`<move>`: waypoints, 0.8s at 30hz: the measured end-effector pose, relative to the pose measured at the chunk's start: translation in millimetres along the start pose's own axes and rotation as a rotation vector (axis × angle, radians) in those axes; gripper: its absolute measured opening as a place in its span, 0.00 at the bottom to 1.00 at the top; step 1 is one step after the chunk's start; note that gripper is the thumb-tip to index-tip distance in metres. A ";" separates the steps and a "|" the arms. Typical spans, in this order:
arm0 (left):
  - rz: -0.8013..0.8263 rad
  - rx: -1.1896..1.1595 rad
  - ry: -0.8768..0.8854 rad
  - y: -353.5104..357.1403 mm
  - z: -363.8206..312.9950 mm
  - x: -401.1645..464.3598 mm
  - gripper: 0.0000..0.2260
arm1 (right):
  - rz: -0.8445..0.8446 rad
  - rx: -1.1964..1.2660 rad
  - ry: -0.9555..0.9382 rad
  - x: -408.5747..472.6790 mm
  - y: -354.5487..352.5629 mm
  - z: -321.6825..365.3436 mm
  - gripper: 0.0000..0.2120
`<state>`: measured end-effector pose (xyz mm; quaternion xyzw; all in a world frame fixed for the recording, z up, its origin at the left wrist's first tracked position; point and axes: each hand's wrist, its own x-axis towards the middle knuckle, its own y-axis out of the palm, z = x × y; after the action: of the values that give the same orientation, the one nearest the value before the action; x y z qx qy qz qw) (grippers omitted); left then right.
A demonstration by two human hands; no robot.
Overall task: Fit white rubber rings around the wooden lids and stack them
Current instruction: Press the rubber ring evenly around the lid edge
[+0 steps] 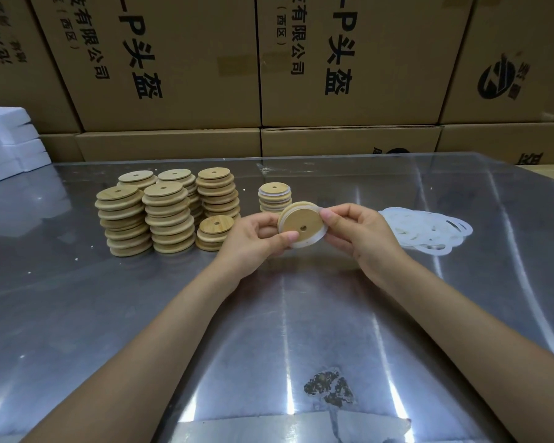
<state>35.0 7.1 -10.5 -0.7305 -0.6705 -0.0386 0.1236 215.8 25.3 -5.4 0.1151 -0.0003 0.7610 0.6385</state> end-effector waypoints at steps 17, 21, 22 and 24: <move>-0.149 0.537 0.205 8.9 6.2 -0.7 0.13 | -0.015 -0.377 -0.352 -4.4 12.8 -7.7 0.08; -0.182 0.562 0.263 9.3 3.7 -2.5 0.13 | 0.031 -0.366 -0.413 -3.9 14.7 -10.3 0.08; -0.169 0.574 0.281 9.6 3.1 -2.8 0.13 | 0.025 -0.362 -0.424 -3.8 14.5 -10.5 0.08; -0.154 0.601 0.297 10.1 2.4 -2.9 0.13 | 0.014 -0.365 -0.436 -3.6 14.6 -10.2 0.09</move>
<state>44.5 4.1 -14.8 -0.5952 -0.6797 0.0452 0.4263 200.3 20.6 -13.8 0.1594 -0.2756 0.7101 0.6280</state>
